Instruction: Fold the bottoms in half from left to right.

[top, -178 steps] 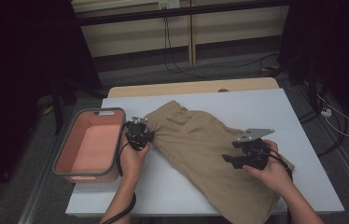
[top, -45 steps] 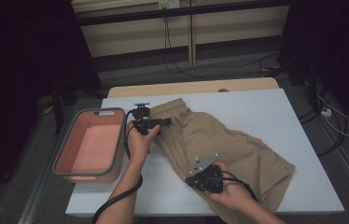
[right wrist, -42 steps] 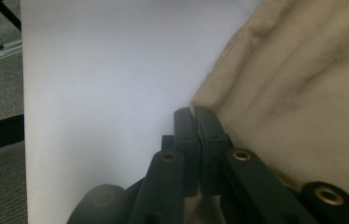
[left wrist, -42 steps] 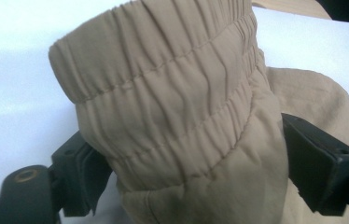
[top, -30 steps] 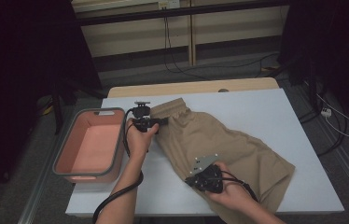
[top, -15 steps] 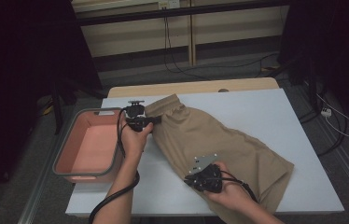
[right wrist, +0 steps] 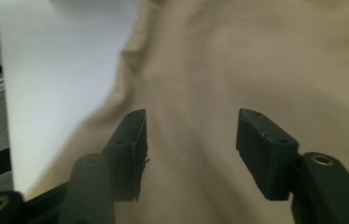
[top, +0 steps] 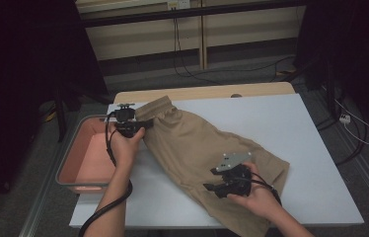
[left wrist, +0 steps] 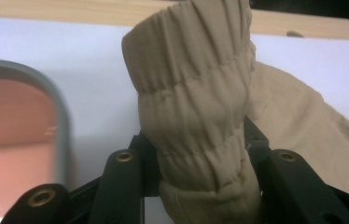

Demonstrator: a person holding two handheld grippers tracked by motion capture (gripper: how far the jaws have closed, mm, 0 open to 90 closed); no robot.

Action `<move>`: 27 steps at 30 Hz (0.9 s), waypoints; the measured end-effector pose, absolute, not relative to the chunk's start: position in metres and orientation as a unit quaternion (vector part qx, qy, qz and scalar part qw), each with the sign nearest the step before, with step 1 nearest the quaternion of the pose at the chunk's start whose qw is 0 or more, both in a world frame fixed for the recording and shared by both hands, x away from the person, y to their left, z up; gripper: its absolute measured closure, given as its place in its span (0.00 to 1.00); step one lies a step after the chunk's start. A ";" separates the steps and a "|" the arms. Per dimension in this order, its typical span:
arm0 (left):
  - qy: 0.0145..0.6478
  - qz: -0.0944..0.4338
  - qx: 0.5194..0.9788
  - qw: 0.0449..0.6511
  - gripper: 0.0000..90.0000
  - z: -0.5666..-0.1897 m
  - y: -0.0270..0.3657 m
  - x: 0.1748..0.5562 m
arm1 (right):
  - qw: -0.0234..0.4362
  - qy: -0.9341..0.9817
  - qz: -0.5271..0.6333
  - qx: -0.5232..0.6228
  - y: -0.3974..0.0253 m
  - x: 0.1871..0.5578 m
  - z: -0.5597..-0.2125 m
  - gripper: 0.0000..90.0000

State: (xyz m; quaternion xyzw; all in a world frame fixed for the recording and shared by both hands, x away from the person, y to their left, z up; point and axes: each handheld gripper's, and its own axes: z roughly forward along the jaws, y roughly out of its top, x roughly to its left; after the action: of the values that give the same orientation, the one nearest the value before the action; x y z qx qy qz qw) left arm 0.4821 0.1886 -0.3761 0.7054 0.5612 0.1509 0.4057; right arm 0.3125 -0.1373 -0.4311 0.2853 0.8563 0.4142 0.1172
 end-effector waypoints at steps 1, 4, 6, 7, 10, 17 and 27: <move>0.560 0.151 0.707 0.405 0.69 -0.375 0.191 0.482 | 0.119 0.854 0.416 0.290 -0.142 0.313 -0.430 0.47; 0.554 0.151 0.708 0.412 0.69 -0.375 0.190 0.480 | 0.124 0.848 0.419 0.300 -0.153 0.314 -0.431 0.42; 0.548 0.152 0.711 0.413 0.69 -0.376 0.187 0.479 | 0.126 0.847 0.415 0.306 -0.157 0.315 -0.432 0.40; 0.546 0.152 0.713 0.413 0.69 -0.377 0.186 0.479 | 0.127 0.847 0.414 0.309 -0.159 0.315 -0.433 0.38; 0.540 0.153 0.715 0.416 0.69 -0.376 0.181 0.477 | 0.127 0.846 0.410 0.315 -0.163 0.317 -0.435 0.36; 0.516 0.160 0.724 0.429 0.69 -0.373 0.173 0.468 | 0.130 0.845 0.404 0.325 -0.173 0.319 -0.439 0.33; 0.480 0.155 0.744 0.439 0.70 -0.375 0.156 0.459 | 0.136 0.844 0.398 0.334 -0.180 0.319 -0.439 0.31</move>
State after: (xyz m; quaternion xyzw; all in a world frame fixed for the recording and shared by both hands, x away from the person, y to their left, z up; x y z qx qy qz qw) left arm 0.4586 0.1562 -0.3747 0.7436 0.4796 0.1546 0.4394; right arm 0.3195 -0.1800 -0.4392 0.3337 0.8436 0.3980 0.1363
